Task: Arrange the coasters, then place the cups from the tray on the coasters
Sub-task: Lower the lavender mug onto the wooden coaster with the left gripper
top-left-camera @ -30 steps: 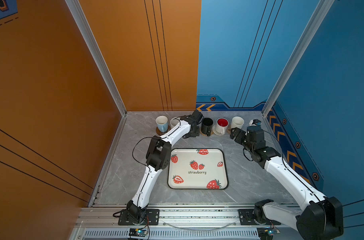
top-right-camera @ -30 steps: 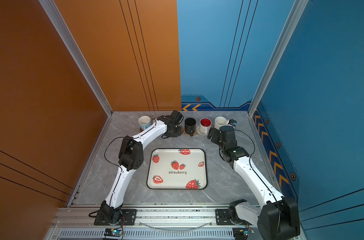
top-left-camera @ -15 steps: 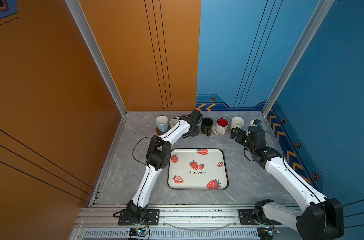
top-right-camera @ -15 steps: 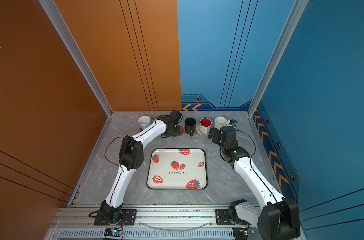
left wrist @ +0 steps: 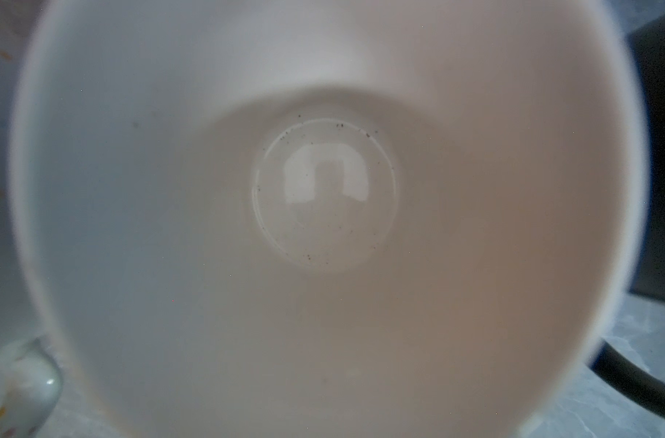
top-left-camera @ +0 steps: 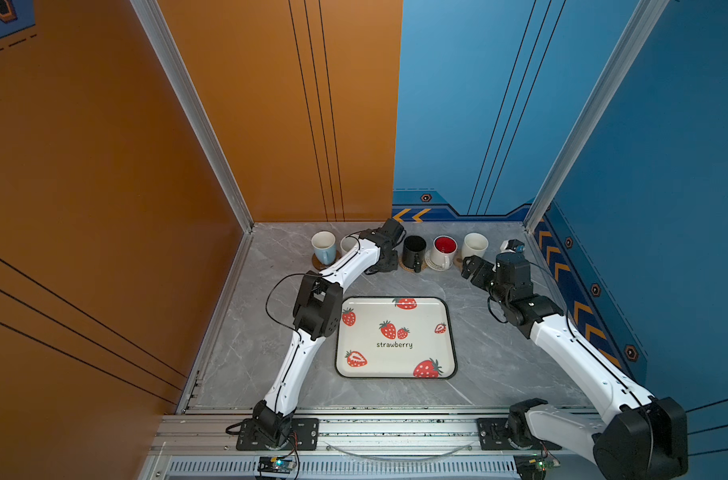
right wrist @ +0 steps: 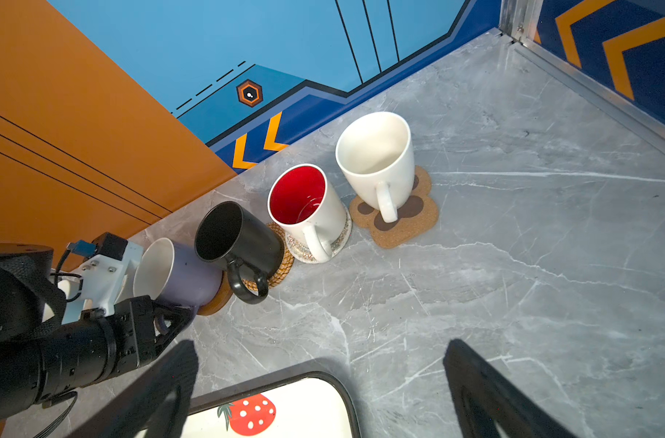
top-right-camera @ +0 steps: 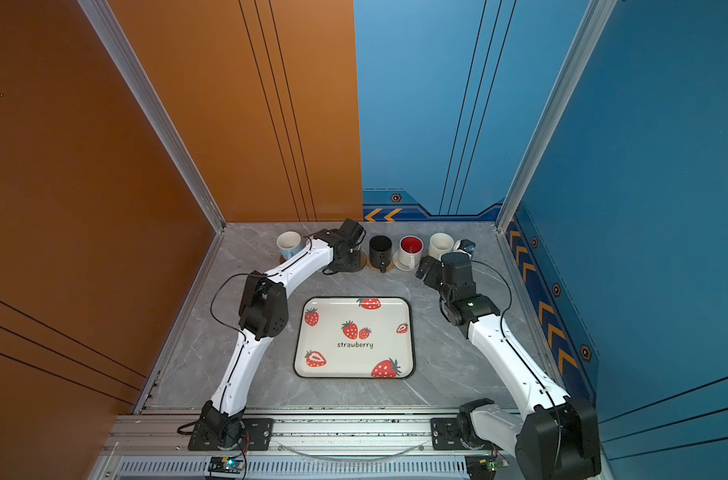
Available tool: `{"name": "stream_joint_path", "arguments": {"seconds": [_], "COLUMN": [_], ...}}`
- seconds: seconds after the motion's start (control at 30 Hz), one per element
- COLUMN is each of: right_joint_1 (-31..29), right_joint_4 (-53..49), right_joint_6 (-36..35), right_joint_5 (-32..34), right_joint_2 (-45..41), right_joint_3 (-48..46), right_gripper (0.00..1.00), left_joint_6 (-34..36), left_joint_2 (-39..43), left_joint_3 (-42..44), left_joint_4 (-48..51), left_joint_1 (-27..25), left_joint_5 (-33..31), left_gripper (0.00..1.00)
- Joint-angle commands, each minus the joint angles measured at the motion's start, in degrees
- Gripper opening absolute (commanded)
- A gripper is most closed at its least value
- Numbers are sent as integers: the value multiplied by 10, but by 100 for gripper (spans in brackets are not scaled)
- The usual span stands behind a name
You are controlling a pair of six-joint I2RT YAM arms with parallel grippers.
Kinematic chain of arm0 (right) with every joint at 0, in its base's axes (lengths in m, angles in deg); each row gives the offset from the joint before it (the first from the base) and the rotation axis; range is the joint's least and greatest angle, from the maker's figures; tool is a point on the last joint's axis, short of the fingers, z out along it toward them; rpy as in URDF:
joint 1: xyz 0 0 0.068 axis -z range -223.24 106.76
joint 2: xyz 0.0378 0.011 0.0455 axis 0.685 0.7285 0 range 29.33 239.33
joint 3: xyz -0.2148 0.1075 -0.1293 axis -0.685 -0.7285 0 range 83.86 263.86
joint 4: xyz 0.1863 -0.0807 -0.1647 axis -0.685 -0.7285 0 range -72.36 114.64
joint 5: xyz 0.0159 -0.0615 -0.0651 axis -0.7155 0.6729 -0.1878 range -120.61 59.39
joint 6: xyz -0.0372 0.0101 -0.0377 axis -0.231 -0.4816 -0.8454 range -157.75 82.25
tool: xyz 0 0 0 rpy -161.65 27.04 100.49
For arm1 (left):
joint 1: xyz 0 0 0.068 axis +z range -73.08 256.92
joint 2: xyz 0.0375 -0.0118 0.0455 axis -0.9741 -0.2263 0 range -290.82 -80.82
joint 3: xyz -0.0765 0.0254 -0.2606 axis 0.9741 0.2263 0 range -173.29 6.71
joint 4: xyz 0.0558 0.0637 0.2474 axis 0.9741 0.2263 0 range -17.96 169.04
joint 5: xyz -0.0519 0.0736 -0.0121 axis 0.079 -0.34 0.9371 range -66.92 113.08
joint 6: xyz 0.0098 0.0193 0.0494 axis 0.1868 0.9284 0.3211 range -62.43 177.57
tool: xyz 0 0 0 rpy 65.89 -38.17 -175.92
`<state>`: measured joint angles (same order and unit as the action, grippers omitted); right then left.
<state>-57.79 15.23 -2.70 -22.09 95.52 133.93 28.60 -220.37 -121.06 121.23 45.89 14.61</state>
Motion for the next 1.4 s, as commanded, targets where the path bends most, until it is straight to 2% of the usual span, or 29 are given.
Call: {"name": "stream_joint_path", "arguments": {"seconds": [0.0, 0.37, 0.77, 1.37], "right_joint_1": [6, 7, 8, 11], "right_joint_4": [0, 5, 11, 11], "right_joint_6": [10, 10, 13, 13], "right_joint_5": [-10, -12, -18, -21], "right_joint_2": [-14, -16, -12, -18], "right_joint_3": [-8, -11, -11, -14], "right_gripper": [100, 100, 100, 100], "left_joint_6": [0, -1, -1, 1], "left_joint_2": [-7, -7, -7, -3], "left_joint_3": [-25, -24, -24, -23], "left_joint_4": [-6, -5, -5, -1], "left_joint_1": [5, 6, 6, 5], "left_joint_5": [8, 13, 19, 26], "left_gripper": [0, 0, 16, 29]}}
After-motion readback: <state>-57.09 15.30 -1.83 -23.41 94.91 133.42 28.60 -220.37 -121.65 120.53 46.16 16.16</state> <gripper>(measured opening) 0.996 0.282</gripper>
